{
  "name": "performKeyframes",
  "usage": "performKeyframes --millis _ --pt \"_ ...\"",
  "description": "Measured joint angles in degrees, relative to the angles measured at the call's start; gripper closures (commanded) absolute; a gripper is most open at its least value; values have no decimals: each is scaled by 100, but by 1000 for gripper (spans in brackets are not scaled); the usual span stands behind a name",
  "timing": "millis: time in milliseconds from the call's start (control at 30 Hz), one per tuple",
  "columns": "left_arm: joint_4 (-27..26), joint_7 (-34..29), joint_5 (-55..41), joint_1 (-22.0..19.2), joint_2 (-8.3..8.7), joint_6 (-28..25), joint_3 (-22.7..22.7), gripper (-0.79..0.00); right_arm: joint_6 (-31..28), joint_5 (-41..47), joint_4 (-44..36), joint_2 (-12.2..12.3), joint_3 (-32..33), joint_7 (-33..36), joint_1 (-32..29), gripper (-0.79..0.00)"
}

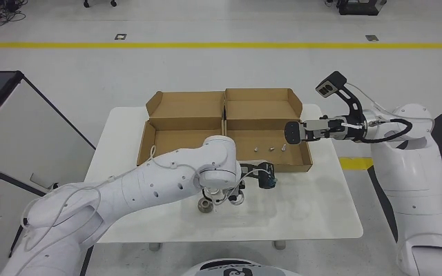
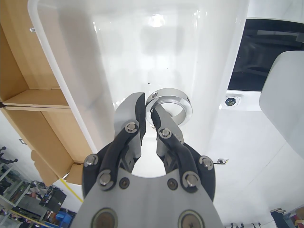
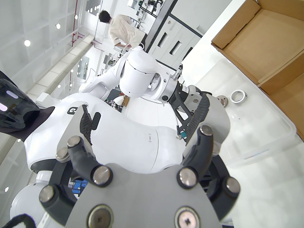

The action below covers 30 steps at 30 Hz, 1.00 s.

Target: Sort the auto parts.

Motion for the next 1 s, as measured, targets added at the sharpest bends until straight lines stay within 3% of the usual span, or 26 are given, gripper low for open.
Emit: performKeyframes --millis 133,233,533,767,1000 --pt "-130 586 -14 180 184 161 -498 0 0 0 0 0 0 0 0 -785" --pt "-342 633 98 460 421 211 -897 0 0 0 0 0 0 0 0 -785" --pt "-1085 943 189 1635 1147 -71 -2420 0 0 0 0 0 0 0 0 -785" --pt "-1370 2101 -686 2698 1566 -849 -4125 0 0 0 0 0 0 0 0 -785" --pt "-1114 3504 -1861 3267 1679 -2238 -4981 0 0 0 0 0 0 0 0 -785"
